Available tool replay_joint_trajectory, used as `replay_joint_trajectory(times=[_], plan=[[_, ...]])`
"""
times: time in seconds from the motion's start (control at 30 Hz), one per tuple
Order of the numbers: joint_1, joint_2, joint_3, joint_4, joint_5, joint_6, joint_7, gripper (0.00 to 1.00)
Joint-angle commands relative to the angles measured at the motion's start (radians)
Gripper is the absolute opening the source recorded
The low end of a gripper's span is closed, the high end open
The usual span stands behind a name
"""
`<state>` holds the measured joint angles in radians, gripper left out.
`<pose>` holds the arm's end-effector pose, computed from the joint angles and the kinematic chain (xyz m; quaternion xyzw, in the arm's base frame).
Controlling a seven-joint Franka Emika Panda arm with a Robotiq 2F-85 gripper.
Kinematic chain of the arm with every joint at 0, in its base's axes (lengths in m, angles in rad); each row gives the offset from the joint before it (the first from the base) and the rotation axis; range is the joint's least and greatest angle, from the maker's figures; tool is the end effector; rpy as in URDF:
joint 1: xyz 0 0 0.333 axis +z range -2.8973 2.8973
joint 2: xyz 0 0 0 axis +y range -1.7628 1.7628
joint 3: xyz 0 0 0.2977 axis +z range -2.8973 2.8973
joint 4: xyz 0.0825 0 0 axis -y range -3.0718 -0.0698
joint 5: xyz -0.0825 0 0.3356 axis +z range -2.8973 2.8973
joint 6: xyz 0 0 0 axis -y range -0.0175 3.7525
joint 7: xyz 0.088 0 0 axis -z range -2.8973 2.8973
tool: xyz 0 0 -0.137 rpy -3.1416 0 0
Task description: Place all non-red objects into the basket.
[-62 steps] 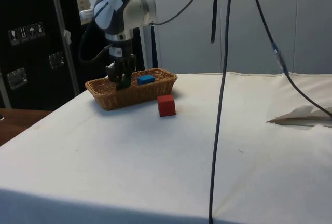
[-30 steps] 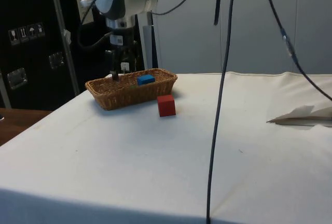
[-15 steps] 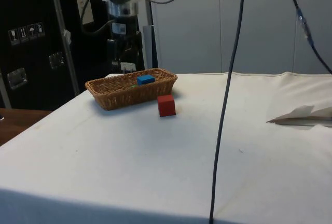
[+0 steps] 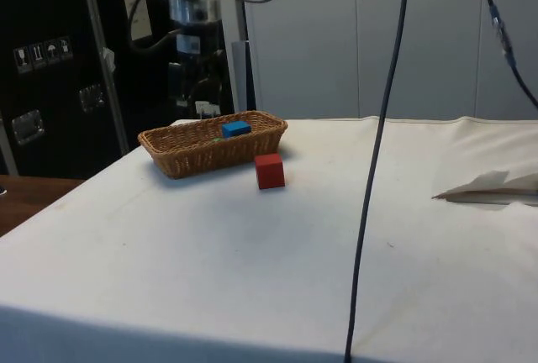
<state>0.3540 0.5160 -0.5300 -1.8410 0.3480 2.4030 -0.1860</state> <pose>0.6092 -0.0767 0.2770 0.9945 -0.0799 0.0665 0.0116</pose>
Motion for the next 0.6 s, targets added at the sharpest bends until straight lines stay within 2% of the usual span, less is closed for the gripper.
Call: replay_joint_trajectory(times=[0.0, 0.1, 0.13, 0.17, 0.27, 0.37, 0.4, 0.43, 0.57], plan=[[0.013, -0.009, -0.004, -0.013, -0.009, 0.007, 0.011, 1.00], [0.019, -0.017, 0.003, -0.020, -0.012, 0.008, 0.014, 1.00], [0.009, -0.011, 0.009, -0.010, -0.003, 0.000, 0.006, 1.00], [0.021, -0.019, 0.005, -0.023, -0.012, 0.008, 0.015, 1.00], [0.031, -0.026, 0.011, -0.032, -0.012, 0.008, 0.016, 1.00], [0.035, -0.031, 0.019, -0.038, -0.011, 0.008, 0.015, 1.00], [0.026, -0.024, 0.025, -0.027, -0.004, 0.000, 0.007, 1.00], [0.038, -0.035, 0.023, -0.042, -0.011, 0.008, 0.014, 1.00], [0.042, -0.043, 0.036, -0.051, -0.011, 0.008, 0.014, 1.00]])
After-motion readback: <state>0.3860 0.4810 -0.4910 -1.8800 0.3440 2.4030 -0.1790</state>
